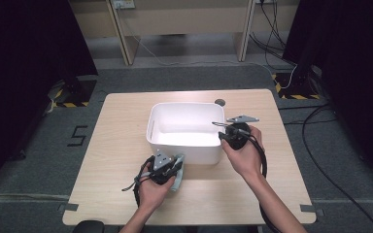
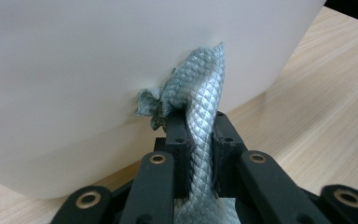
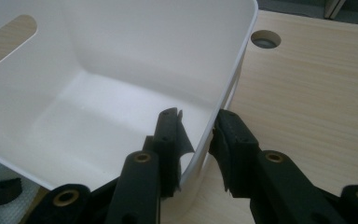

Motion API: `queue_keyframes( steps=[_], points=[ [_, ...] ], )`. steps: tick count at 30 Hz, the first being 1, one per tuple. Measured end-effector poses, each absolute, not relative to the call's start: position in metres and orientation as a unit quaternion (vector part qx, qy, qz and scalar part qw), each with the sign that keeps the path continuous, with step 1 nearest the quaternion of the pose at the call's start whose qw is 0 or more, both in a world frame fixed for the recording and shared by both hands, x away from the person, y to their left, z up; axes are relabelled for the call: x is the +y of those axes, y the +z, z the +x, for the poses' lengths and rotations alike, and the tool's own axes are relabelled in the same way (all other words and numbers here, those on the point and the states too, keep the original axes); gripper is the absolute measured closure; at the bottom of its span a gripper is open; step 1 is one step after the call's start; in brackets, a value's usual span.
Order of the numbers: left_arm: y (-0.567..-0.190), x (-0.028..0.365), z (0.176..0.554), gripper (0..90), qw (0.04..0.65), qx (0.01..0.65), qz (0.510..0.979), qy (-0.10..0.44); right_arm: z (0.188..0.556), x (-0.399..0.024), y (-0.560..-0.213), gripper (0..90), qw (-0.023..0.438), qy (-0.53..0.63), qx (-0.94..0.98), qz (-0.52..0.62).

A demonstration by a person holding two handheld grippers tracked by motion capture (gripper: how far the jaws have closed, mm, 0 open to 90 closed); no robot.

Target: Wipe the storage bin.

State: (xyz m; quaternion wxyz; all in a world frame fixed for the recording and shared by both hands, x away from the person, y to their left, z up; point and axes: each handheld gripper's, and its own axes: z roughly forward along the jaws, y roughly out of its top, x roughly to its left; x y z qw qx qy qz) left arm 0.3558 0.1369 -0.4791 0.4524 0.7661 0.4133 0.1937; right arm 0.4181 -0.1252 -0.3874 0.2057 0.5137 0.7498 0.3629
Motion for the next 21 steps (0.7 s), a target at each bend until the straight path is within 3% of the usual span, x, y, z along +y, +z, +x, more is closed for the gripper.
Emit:
queue_keyframes(
  steps=[21],
  points=[
    [-0.466,0.136,0.353,80.1,0.469,0.402,0.760,0.204,0.418,-0.125,-0.388,71.2,0.208,0.363,0.749,0.513]
  ],
)
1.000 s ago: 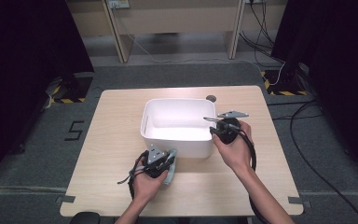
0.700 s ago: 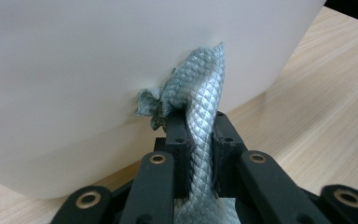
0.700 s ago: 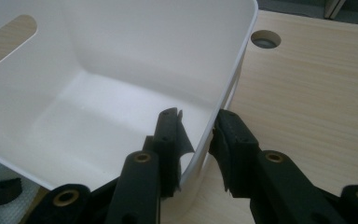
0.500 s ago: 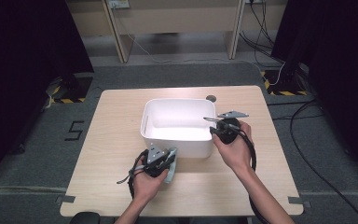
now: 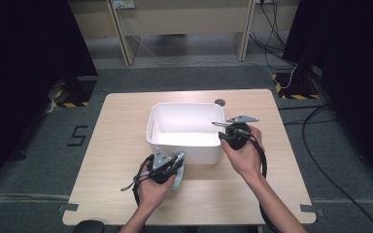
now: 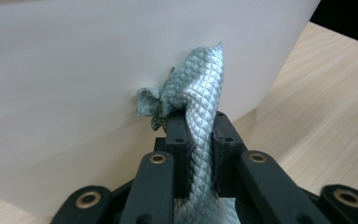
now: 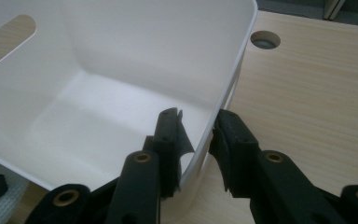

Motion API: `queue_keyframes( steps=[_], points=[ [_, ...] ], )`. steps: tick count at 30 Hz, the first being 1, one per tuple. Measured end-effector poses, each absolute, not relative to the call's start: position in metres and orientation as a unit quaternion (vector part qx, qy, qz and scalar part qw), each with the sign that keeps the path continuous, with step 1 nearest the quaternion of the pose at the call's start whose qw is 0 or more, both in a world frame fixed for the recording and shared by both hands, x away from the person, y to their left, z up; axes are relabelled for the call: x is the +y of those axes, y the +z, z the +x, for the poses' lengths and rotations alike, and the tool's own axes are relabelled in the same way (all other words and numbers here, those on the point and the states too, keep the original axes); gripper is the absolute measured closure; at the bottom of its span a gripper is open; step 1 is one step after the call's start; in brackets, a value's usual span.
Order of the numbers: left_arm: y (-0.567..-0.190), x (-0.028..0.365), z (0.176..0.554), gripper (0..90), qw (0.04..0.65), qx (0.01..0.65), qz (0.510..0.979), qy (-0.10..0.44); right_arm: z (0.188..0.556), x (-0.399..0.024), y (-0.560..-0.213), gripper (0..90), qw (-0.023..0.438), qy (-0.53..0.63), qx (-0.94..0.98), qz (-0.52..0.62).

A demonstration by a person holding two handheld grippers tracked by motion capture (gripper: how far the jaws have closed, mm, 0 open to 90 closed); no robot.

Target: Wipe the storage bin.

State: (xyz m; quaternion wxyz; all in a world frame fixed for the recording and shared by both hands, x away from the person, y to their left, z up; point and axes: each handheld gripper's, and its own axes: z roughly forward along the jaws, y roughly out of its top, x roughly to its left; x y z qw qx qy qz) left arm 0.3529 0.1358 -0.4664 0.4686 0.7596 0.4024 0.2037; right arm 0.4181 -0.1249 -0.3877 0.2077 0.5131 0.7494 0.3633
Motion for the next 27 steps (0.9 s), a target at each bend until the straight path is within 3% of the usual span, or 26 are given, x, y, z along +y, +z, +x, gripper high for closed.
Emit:
queue_keyframes(
  steps=[27],
  points=[
    [-0.448,0.136,0.351,80.1,0.482,0.393,0.753,0.215,0.418,-0.125,-0.388,71.2,0.207,0.364,0.749,0.514]
  ],
)
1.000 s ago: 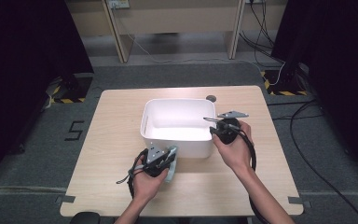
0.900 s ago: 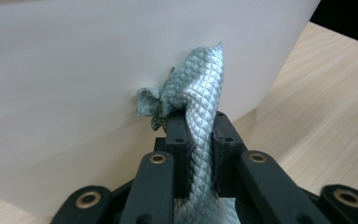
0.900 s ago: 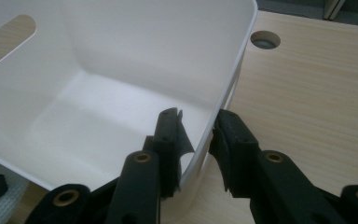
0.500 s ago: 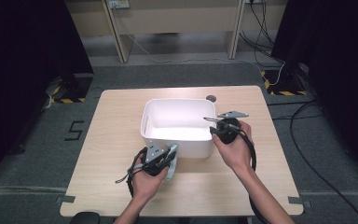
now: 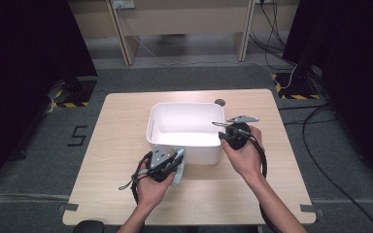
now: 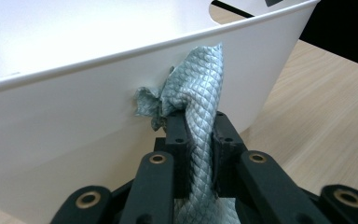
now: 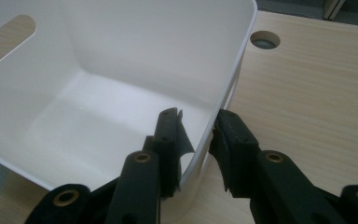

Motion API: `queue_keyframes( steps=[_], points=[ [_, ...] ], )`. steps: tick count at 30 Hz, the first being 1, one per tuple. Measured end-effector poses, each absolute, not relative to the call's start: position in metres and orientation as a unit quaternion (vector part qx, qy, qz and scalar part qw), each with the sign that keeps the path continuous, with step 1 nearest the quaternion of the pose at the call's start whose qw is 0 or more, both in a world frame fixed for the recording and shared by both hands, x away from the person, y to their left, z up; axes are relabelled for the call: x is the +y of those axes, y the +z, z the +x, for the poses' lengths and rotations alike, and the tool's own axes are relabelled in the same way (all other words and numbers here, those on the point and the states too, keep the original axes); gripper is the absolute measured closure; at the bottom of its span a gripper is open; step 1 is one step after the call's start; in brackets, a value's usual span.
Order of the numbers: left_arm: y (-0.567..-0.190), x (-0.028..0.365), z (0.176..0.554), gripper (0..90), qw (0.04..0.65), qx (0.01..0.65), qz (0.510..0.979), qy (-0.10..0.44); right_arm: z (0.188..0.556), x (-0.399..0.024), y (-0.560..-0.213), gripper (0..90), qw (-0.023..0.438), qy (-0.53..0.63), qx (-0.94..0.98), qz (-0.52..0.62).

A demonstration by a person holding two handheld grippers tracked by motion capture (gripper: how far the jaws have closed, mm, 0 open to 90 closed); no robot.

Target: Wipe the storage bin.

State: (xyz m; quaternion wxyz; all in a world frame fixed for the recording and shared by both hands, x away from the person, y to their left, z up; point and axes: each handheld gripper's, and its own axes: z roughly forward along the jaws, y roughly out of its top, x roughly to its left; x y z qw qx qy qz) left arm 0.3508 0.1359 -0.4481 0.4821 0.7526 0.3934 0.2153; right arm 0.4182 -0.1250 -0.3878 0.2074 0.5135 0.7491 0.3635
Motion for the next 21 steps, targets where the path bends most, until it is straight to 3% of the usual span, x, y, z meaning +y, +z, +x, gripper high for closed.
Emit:
queue_keyframes(
  steps=[21],
  points=[
    [-0.4417,0.1315,0.3502,80.1,0.487,0.386,0.752,0.219,0.4183,-0.1248,-0.3876,71.2,0.208,0.363,0.750,0.513]
  ],
)
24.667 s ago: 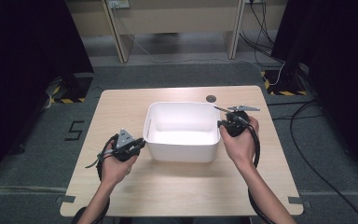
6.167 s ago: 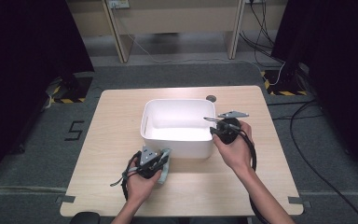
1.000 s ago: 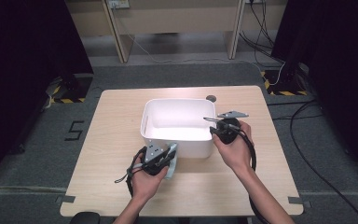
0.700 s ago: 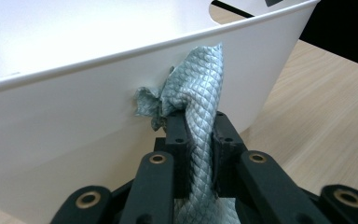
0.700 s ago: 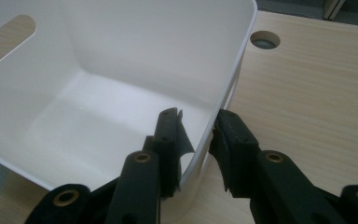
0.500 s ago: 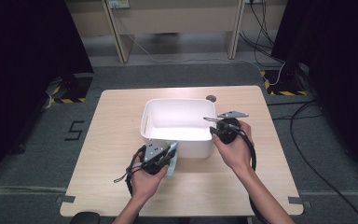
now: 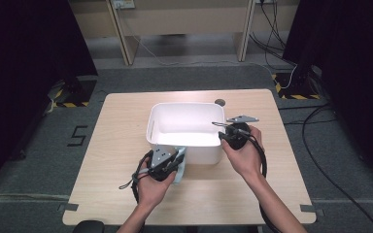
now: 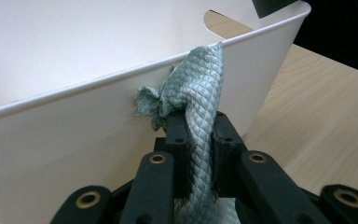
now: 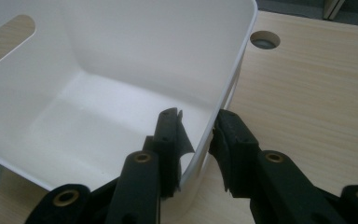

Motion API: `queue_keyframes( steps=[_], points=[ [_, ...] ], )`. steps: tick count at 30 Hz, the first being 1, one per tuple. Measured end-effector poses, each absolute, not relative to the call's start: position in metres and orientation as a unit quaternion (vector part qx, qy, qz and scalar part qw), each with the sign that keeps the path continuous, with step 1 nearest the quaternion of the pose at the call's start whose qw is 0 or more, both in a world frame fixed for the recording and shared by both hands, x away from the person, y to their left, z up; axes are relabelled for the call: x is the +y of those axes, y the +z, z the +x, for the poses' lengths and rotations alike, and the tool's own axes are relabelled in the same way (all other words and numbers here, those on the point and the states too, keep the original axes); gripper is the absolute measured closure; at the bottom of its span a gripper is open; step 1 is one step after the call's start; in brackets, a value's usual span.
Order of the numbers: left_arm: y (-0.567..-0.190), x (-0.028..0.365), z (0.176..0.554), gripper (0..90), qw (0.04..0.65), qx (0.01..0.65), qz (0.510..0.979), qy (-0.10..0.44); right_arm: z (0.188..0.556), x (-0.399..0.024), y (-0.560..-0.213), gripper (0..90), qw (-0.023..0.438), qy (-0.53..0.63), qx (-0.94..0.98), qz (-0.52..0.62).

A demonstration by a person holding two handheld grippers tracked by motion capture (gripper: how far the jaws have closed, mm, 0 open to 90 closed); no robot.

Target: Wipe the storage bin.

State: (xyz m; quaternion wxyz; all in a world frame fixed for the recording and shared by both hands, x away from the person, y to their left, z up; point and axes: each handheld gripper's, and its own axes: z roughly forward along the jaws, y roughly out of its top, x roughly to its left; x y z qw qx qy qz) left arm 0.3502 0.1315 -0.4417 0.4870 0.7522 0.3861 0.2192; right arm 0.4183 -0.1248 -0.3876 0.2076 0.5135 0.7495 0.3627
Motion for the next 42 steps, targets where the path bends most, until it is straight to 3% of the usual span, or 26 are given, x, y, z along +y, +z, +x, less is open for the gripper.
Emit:
queue_keyframes(
  steps=[42],
  points=[
    [-0.455,0.123,0.353,79.9,0.478,0.384,0.762,0.209,0.418,-0.125,-0.388,70.8,0.209,0.364,0.749,0.513]
  ],
)
